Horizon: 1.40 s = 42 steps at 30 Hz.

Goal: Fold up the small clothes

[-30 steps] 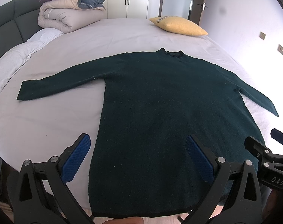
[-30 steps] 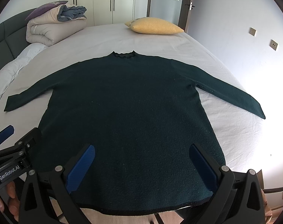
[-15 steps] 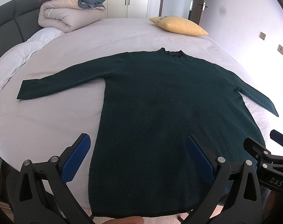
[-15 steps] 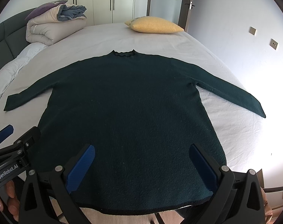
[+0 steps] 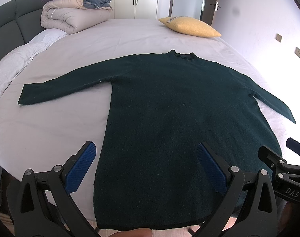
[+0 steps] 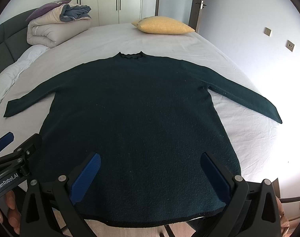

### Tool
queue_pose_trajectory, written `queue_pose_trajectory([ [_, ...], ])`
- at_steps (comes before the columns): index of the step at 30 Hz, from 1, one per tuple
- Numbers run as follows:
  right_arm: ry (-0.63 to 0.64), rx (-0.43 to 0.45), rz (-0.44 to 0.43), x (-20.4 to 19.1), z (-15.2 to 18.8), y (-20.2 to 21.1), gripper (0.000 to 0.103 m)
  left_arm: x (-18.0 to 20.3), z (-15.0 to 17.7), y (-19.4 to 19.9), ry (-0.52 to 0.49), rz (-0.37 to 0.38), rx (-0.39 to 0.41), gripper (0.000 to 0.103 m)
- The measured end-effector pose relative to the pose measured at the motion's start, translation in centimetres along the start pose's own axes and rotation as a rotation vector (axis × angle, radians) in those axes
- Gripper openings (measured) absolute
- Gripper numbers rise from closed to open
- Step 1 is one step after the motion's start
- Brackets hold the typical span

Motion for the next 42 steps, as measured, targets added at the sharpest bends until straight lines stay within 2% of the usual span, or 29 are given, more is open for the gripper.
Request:
queue_pose_trajectory([
  [17, -0.003, -0.001, 0.003, 0.3, 0.9, -0.2, 0.103, -0.1, 0.0, 0.0, -0.001, -0.002, 0.000, 0.103],
  [24, -0.004, -0.002, 0.002, 0.2, 1.0, -0.3, 0.103, 0.4, 0.2, 0.2, -0.034, -0.022, 0.029, 0.103],
  [30, -0.005, -0.006, 0.002, 0.4, 1.2, -0.2, 0.103, 0.7, 0.3, -0.1, -0.006, 0.067, 0.017, 0.103],
  [33, -0.012, -0.008, -0.005, 0.6, 1.1, -0.4, 0.103, 0.3, -0.1, -0.6, 0.042, 0.127, -0.002, 0.103],
  [36, -0.063, -0.001, -0.046, 2.0, 0.7, -0.8, 0.103, 0.1, -0.7, -1.7, 0.096, 0.202, -0.021, 0.103],
  [39, -0.167, 0.030, -0.122, 4.9, -0.2, -1.2, 0.103, 0.0, -1.9, -2.7, 0.128, 0.260, -0.013, 0.103],
  [42, -0.330, 0.044, -0.169, 10.9, -1.1, -2.4, 0.103, 0.0, -3.2, -3.9, 0.119, 0.290, -0.003, 0.103],
])
Point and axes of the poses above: each gripper's, at about its wrist camera, not at the fingertips, and y roughly against the way its jaws point, x to its right, z to its underside, the point moved 9 cm from there along -y, roughly the way its jaws point, and after that the axes turned 9 degrees about z, right-handed, at the moved point
